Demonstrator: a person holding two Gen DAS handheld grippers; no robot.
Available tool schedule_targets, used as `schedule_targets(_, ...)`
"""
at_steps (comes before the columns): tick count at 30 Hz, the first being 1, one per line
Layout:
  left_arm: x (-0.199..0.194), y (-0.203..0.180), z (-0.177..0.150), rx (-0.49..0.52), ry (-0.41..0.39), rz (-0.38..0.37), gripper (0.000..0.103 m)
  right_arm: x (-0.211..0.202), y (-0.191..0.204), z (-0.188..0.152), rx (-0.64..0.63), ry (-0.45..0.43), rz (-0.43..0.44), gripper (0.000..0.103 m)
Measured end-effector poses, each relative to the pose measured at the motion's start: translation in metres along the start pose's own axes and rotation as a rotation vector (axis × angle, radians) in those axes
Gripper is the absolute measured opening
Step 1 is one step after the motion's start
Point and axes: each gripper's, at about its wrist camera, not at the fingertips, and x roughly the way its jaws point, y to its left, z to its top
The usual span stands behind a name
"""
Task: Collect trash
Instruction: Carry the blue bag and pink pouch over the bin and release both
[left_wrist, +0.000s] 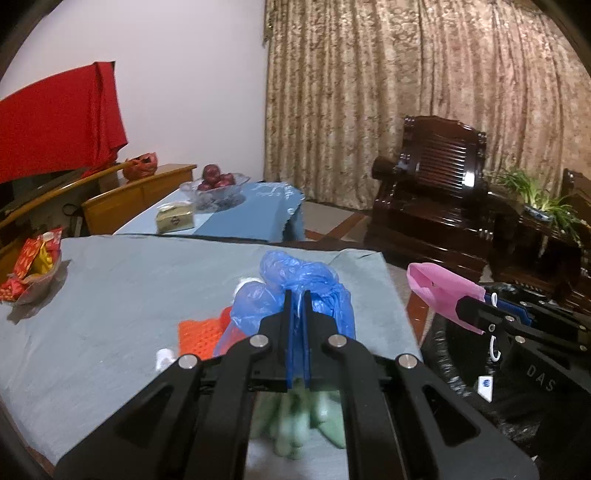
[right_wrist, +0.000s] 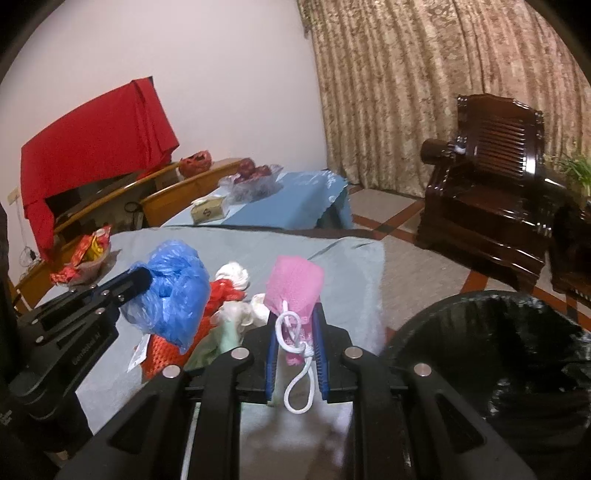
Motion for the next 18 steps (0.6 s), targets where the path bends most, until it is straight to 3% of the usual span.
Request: schedule_targets(18,0.017,-0.122,0.002,0.084,0.020,-0.240,0.003,-0.064,-0.104,-0.016,0.103,-0.029,-0.233,0.017)
